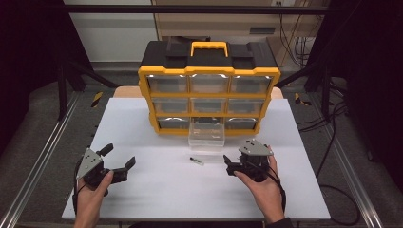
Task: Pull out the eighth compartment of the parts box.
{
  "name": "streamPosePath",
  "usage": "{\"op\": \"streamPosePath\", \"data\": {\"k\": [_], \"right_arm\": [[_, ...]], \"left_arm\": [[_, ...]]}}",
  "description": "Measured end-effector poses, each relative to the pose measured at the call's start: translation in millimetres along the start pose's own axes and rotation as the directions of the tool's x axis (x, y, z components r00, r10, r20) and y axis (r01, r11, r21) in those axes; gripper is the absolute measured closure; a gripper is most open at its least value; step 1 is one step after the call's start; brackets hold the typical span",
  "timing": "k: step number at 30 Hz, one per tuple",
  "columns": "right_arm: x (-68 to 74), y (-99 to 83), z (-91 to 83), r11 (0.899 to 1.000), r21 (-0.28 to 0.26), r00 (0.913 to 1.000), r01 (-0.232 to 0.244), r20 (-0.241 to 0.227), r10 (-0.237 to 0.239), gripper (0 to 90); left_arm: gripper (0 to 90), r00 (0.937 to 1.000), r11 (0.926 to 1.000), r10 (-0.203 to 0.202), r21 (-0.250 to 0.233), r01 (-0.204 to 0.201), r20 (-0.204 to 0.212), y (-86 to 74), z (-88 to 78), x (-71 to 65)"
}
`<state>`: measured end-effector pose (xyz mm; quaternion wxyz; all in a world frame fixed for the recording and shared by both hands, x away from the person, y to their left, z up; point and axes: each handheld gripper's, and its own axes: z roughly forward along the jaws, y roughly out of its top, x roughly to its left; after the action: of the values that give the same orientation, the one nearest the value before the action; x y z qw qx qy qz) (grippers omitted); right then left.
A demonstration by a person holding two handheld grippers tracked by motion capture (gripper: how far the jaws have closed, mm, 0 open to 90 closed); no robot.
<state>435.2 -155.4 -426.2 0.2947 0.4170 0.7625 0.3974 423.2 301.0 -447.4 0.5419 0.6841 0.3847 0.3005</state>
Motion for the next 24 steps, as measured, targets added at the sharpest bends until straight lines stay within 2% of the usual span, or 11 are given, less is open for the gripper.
{"op": "streamPosePath", "data": {"k": [5,10,15,22,24], "right_arm": [[-0.2,-4.1,0.4,0.999,0.048,0.9994,-0.010,-0.033,0.011,9.8],[-0.3,-6.3,-0.5,0.997,0.077,0.9992,-0.003,-0.038,0.006,12.1],[1.0,-11.0,-2.8,0.995,0.098,0.9961,-0.028,-0.081,0.036,12.3],[9.3,-11.9,-6.4,0.997,0.074,0.9958,-0.024,-0.087,0.030,11.6],[13.6,-12.6,-5.9,0.997,0.081,0.9954,-0.001,-0.095,0.009,12.9]], "left_arm": [[1.7,1.0000,1.0000,0.001,-0.004,-0.001,0.000,0.1,-1.0,0.8],[1.7,1.0000,0.9999,0.007,-0.013,-0.007,0.004,1.5,-1.5,0.4],[1.7,0.9999,0.9998,0.002,-0.019,-0.002,0.010,2.0,-2.1,1.0],[1.7,0.9999,0.9997,0.010,-0.024,-0.010,0.014,3.4,-1.9,-0.4],[1.7,0.9998,0.9997,0.012,-0.023,-0.011,0.014,3.5,-1.8,-0.6]]}}
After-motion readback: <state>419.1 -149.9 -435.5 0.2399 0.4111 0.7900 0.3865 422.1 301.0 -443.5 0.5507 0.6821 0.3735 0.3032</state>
